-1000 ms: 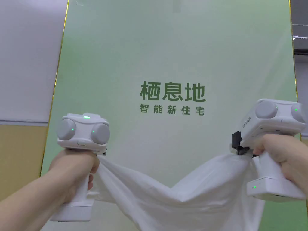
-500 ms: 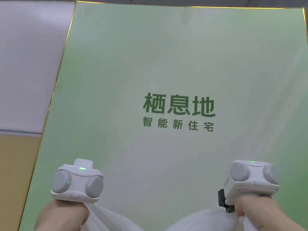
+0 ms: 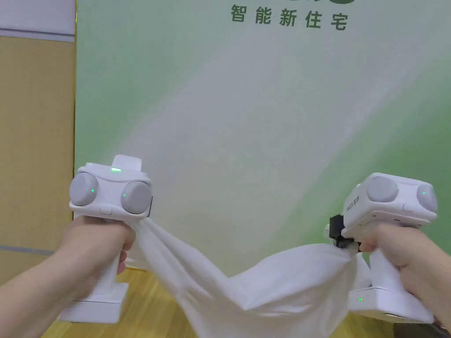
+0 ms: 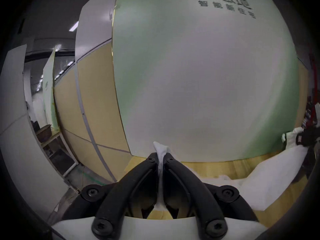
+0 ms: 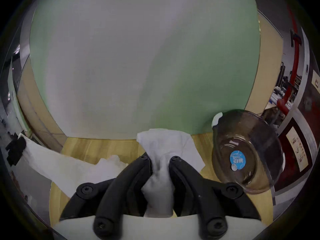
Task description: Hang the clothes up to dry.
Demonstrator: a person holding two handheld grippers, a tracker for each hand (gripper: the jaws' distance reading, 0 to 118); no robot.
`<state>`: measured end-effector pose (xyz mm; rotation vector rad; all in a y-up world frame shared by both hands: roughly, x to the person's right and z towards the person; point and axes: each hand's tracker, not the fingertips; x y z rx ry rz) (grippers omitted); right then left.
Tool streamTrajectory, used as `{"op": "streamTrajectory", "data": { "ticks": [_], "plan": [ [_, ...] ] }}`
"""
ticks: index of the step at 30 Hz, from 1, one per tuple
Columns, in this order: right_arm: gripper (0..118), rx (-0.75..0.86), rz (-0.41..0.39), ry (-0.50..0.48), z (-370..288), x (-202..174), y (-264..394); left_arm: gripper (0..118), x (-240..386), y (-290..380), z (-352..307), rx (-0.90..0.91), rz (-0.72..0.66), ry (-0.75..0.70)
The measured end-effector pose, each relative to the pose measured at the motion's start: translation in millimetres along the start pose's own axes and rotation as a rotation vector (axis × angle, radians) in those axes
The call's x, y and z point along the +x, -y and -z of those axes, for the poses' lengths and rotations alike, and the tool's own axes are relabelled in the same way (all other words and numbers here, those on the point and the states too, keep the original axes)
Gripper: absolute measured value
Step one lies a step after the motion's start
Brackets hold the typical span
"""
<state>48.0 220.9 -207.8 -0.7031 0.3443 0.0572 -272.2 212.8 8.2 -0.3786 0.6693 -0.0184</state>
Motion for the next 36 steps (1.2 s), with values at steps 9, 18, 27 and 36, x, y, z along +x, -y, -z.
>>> {"op": "streamTrajectory", "data": {
  "ticks": [9,18,27,36],
  "plan": [
    [14,-0.021,-0.117,-0.035,-53,28,119,1,-18,116,-79,-0.109,0.058,0.087],
    [14,-0.125,-0.142,-0.039,-95,40,277,1,-34,231,-128,-0.293,0.125,0.133],
    [14,-0.137,-0.106,-0.02,-111,71,339,1,-46,288,-151,-0.384,0.15,0.146],
    [19,-0.117,-0.07,-0.003,-95,89,359,2,-37,302,-162,-0.393,0.162,0.132]
  ]
}}
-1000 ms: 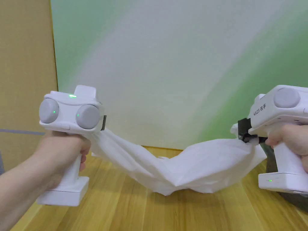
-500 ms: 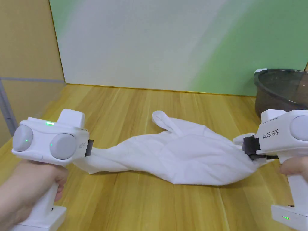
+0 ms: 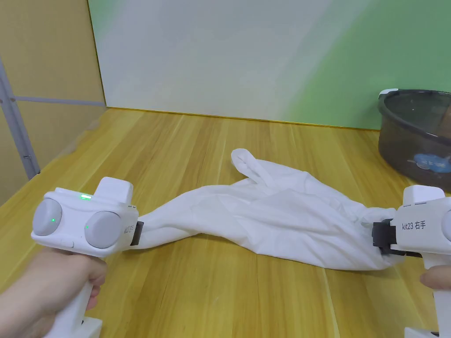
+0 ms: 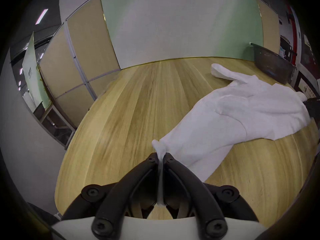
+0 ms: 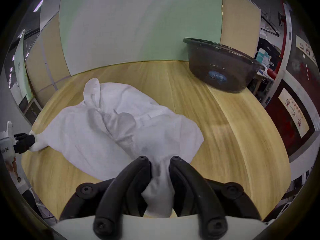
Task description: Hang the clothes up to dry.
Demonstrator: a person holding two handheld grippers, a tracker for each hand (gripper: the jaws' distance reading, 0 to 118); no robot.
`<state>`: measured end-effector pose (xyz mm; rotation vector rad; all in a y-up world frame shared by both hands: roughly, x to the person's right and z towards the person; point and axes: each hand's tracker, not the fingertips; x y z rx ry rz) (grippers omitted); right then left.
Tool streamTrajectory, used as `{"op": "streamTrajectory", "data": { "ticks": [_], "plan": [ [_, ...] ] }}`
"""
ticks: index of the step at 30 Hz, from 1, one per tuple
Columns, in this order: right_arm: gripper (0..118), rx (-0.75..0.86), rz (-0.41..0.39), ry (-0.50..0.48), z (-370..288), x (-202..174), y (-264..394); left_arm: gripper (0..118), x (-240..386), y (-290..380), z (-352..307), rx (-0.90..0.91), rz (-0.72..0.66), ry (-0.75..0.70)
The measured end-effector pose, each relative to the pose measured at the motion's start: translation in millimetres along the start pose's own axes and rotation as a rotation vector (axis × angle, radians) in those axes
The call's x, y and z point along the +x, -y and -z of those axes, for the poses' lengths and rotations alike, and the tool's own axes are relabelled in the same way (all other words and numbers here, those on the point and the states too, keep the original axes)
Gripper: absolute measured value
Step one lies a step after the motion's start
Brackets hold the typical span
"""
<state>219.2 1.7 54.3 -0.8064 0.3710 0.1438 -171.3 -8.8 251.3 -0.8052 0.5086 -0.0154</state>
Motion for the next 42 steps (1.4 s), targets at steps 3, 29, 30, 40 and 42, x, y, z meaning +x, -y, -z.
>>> {"op": "streamTrajectory", "data": {
  "ticks": [3,29,30,40,42],
  "plan": [
    [60,0.074,0.051,0.034,-19,2,-1,55,-5,-5,-6,0.026,-0.052,0.005],
    [0,0.115,-0.09,-0.257,-48,-109,58,85,-7,22,-31,0.051,-0.189,-0.046],
    [0,0.11,-0.095,-0.263,-46,-111,57,85,-8,19,-29,0.037,-0.194,-0.034],
    [0,0.061,-0.128,-0.3,-37,-119,62,85,-5,2,26,-0.104,-0.187,-0.003],
    [0,0.053,-0.13,-0.302,-34,-118,61,86,-5,5,24,-0.078,-0.225,0.031]
  ]
}}
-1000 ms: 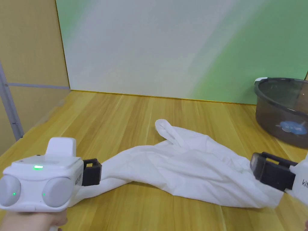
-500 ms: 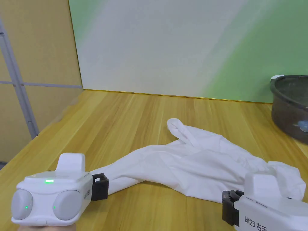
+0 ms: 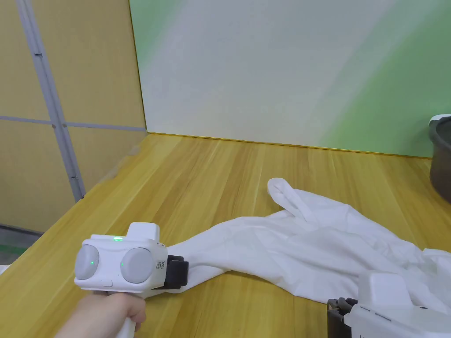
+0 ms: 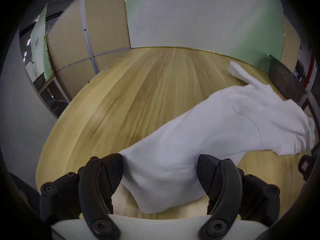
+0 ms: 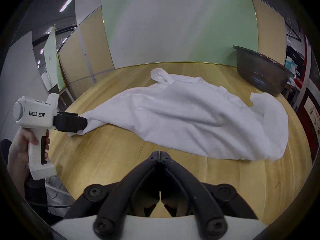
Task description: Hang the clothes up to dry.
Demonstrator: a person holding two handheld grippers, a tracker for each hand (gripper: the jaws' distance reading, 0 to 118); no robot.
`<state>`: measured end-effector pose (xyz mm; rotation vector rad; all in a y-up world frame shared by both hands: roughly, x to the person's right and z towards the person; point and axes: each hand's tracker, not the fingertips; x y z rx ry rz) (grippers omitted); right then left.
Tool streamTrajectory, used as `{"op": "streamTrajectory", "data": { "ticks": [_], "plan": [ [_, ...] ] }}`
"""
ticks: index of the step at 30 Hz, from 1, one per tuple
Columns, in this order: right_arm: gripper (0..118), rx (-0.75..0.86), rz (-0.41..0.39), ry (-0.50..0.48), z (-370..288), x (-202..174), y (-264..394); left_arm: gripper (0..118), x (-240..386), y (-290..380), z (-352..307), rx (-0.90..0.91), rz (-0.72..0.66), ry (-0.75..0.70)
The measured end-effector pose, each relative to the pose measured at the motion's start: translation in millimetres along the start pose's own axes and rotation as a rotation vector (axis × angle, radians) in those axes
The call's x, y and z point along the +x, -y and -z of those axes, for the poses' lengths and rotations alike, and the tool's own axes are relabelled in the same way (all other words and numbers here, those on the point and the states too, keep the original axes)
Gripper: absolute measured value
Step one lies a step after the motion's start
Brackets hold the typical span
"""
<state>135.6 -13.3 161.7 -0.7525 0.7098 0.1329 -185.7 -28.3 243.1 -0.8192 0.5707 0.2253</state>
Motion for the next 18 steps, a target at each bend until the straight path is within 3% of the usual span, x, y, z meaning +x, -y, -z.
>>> {"op": "streamTrajectory", "data": {
  "ticks": [7,10,11,12,14,18],
  "plan": [
    [0,-0.002,0.008,-0.001,0,0,-1,82,-1,1,-2,-0.006,0.0,-0.008],
    [0,-0.007,0.01,-0.004,0,0,0,48,-1,9,-5,0.041,0.026,0.022],
    [0,-0.008,0.012,-0.008,1,1,0,48,0,9,-8,0.063,0.039,0.039],
    [4,-0.011,0.014,-0.013,1,3,-3,1,2,10,-12,0.057,0.022,0.048],
    [17,-0.012,-0.008,-0.01,1,2,-15,2,4,11,-10,0.051,-0.042,0.039],
    [80,0.05,-0.088,-0.019,-3,-2,-77,2,6,13,-12,0.06,-0.007,0.042]
  ]
}}
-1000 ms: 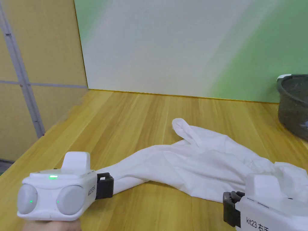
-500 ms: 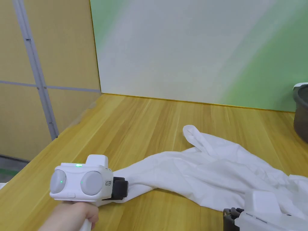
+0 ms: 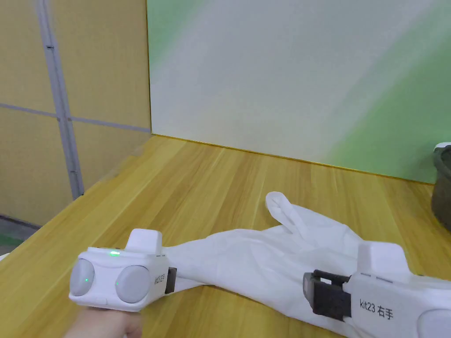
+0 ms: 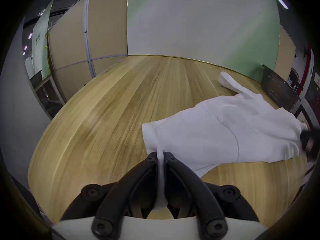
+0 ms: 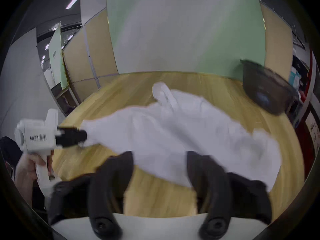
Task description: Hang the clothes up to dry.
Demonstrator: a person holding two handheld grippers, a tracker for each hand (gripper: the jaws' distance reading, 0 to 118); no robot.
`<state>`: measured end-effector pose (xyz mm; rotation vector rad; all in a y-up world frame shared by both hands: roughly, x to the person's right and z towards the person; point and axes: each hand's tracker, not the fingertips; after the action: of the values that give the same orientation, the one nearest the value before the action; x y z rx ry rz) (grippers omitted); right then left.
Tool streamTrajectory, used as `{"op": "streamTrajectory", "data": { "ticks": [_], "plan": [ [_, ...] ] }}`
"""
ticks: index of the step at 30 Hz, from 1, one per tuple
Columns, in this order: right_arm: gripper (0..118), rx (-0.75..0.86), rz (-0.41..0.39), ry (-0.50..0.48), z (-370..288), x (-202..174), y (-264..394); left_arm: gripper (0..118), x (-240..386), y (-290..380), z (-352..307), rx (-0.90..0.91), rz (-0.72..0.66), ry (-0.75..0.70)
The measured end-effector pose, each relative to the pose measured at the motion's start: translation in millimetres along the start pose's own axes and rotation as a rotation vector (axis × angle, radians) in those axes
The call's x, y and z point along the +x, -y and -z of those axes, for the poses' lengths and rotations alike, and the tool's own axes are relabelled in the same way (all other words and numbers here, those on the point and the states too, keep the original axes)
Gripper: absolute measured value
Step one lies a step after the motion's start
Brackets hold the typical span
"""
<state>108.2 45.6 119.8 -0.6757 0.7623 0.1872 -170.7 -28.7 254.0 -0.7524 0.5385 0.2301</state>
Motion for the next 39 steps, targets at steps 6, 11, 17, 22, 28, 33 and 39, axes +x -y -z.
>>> {"op": "streamTrajectory", "data": {
  "ticks": [6,11,17,22,28,33,39],
  "plan": [
    [94,-0.048,-0.119,0.001,79,-3,-109,2,1,1,-2,0.013,-0.003,0.0],
    [94,-0.196,-0.135,0.011,173,-5,-153,2,1,7,8,0.019,0.006,-0.017],
    [94,-0.299,-0.1,0.056,253,5,-168,2,1,4,5,0.019,-0.016,-0.023],
    [92,-0.423,-0.195,0.088,295,13,-150,2,3,3,3,0.02,-0.006,-0.036],
    [90,-0.362,-0.119,0.055,302,29,-154,1,3,1,-4,0.02,-0.006,-0.032],
    [84,-0.351,-0.065,0.098,270,19,-147,2,1,0,-1,0.02,-0.01,-0.034],
    [2,-0.398,0.016,0.084,273,27,-162,2,3,0,-1,0.017,-0.02,-0.041]
  ]
}}
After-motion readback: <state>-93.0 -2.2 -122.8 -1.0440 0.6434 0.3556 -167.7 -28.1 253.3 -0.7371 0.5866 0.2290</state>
